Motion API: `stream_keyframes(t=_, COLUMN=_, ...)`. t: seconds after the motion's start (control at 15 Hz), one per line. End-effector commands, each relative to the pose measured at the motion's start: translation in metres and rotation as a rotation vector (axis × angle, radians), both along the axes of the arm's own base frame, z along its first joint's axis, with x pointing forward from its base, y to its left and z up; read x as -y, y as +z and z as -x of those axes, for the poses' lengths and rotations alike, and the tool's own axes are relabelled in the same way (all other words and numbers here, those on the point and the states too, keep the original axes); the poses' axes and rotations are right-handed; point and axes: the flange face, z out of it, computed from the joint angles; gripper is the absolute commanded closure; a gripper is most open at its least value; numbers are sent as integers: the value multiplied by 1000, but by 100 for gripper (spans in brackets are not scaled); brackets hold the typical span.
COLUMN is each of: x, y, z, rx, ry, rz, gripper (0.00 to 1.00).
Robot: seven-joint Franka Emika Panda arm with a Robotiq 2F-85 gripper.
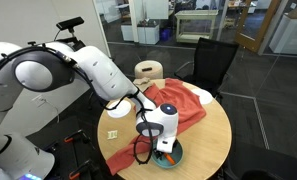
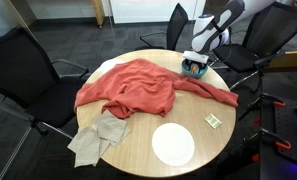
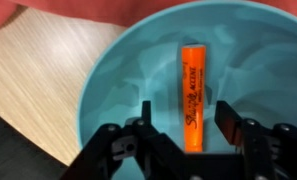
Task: Pick up the pen from the bowl and place it on the table
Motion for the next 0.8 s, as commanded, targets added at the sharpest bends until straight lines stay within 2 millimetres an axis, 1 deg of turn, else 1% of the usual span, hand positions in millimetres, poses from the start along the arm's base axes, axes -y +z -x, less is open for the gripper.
stream_keyframes(t=0.0, x=5, y=-3, z=-3, rx=1, ry=-24, rz=-1, gripper=62)
stream_keyframes(t=0.07, x=5, y=-5, z=-2, rx=-1, ry=-24, rz=-2, gripper=71)
stream_keyframes(t=0.13, x=5, y=-6, z=-2, rx=-3, ry=-25, rz=0, gripper=77)
stream_keyframes(t=0.2, x=6, y=-7, z=-2, rx=-5, ry=-25, rz=0, gripper=86)
stream_keyframes(t=0.33, x=6, y=-6, z=-3, rx=-4, ry=-27, rz=3, gripper=99)
stream_keyframes(t=0.4, x=6, y=-4, z=-3, rx=-4, ry=-28, rz=1, gripper=98)
stream_keyframes(t=0.47, x=3, y=3, z=-6, rx=1, ry=-29, rz=-3, gripper=95)
stream_keyframes(t=0.53, x=1, y=9, z=-5, rx=9, ry=-30, rz=-5, gripper=95)
stream_keyframes(t=0.67, x=-1, y=25, z=-4, rx=34, ry=-29, rz=-6, gripper=95)
stream_keyframes(t=0.73, x=-2, y=37, z=-5, rx=45, ry=-26, rz=1, gripper=95)
